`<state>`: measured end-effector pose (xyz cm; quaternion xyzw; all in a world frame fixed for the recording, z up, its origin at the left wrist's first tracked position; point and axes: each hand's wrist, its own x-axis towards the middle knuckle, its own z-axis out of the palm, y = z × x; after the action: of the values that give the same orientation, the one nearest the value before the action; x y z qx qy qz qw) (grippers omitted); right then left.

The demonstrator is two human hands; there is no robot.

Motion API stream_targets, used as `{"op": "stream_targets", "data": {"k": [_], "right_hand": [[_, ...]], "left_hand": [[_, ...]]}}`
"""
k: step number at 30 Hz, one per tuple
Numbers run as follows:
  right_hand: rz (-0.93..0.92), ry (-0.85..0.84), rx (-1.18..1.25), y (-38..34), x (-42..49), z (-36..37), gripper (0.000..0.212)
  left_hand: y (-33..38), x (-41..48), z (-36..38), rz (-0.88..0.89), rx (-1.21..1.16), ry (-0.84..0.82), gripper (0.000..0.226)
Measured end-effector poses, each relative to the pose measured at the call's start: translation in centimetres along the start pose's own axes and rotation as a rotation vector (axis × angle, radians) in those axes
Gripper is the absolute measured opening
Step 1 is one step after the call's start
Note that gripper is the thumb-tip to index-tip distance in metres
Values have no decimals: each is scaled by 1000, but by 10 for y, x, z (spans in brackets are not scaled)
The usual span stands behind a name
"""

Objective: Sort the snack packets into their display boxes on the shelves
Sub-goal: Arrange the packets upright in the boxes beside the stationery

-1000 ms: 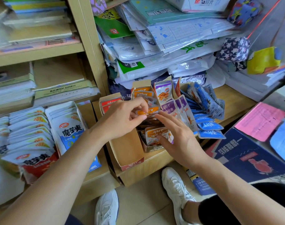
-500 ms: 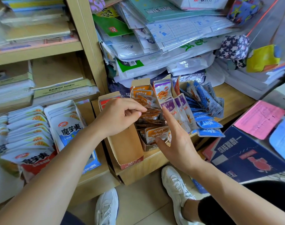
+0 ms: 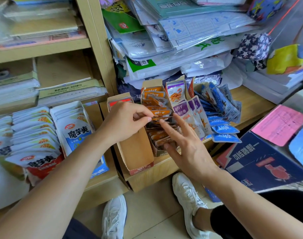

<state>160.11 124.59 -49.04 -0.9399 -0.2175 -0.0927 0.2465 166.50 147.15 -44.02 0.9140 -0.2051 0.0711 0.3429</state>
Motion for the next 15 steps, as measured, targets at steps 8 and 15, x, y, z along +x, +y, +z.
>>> {"op": "stream_targets", "data": {"k": [8, 15], "right_hand": [[129, 182, 207, -2, -2, -6, 51], [109, 90, 255, -1, 0, -5, 50]], "left_hand": [[5, -12, -4, 106, 174, -124, 19], [6, -17, 5, 53, 9, -32, 14]]}}
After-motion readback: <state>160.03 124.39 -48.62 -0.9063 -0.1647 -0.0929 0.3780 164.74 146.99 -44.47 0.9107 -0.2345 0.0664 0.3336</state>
